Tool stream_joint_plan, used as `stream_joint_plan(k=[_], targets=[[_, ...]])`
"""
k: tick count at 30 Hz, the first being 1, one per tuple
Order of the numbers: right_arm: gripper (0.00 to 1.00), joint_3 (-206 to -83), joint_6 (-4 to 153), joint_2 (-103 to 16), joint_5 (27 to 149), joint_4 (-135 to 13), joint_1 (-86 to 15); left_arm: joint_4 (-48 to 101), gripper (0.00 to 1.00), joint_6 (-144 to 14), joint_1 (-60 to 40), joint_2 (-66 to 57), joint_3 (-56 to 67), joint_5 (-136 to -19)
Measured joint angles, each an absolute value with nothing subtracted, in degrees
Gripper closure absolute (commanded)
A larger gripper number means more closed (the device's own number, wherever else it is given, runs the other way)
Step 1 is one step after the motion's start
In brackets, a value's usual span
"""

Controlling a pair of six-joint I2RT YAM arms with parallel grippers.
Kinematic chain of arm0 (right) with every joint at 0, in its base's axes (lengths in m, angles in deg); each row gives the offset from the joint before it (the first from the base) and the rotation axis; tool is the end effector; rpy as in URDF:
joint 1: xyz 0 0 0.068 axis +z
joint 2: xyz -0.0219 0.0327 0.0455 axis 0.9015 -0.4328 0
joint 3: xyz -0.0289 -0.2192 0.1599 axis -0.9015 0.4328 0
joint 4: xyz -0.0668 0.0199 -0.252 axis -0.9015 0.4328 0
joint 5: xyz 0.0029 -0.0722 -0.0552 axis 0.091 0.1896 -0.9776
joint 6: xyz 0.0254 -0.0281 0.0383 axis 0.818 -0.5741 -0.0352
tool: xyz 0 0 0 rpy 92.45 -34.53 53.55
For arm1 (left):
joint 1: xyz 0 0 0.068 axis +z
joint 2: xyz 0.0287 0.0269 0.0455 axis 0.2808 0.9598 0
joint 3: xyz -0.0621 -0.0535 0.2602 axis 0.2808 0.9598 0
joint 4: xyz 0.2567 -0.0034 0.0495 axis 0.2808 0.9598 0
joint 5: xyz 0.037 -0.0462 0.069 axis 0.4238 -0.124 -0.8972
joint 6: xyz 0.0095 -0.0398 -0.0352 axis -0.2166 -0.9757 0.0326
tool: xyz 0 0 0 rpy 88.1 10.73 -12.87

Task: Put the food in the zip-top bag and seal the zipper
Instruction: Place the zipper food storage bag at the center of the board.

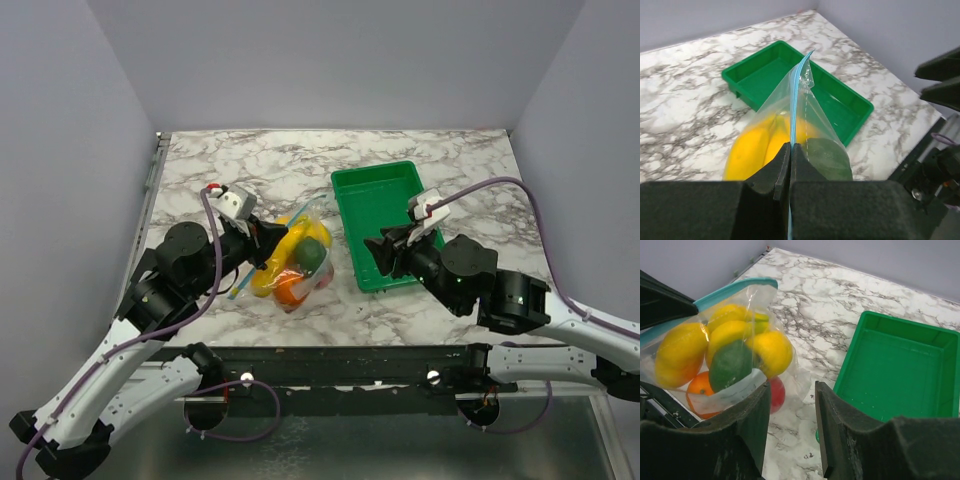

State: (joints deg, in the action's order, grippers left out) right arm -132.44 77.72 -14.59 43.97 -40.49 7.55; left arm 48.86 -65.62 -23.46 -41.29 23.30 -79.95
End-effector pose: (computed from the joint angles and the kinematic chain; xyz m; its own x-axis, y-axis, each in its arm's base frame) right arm 0.0778 0.1704 0.4123 -0.1548 -0.0105 -0.9879 -0.5647 0.8214 0.0798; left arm 0.1082 -0.0948 0.3941 -0.2156 -0.1007 -0.9713 0.6837 0.6946 -0.2238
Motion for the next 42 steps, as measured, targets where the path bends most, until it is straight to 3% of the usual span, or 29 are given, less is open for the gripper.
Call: stream_joint_plan(k=[23, 33, 42], targets=[[0.52, -126.71, 78.53, -13.71, 45.08, -42.17, 7.55, 45.78, 1.00, -49.24, -23.44, -25.36, 17.84, -108.65], [0.50, -124.90, 78.36, -13.71, 46.85, -43.61, 7.55, 38.22, 1.00, -41.20, -21.76, -17.77, 18.25, -113.39], [0.49, -123.76, 77.88, -13.73, 48.45, -45.45, 7.55, 33.02, 1.00, -37.70, -11.68, -8.24, 17.51, -112.14]])
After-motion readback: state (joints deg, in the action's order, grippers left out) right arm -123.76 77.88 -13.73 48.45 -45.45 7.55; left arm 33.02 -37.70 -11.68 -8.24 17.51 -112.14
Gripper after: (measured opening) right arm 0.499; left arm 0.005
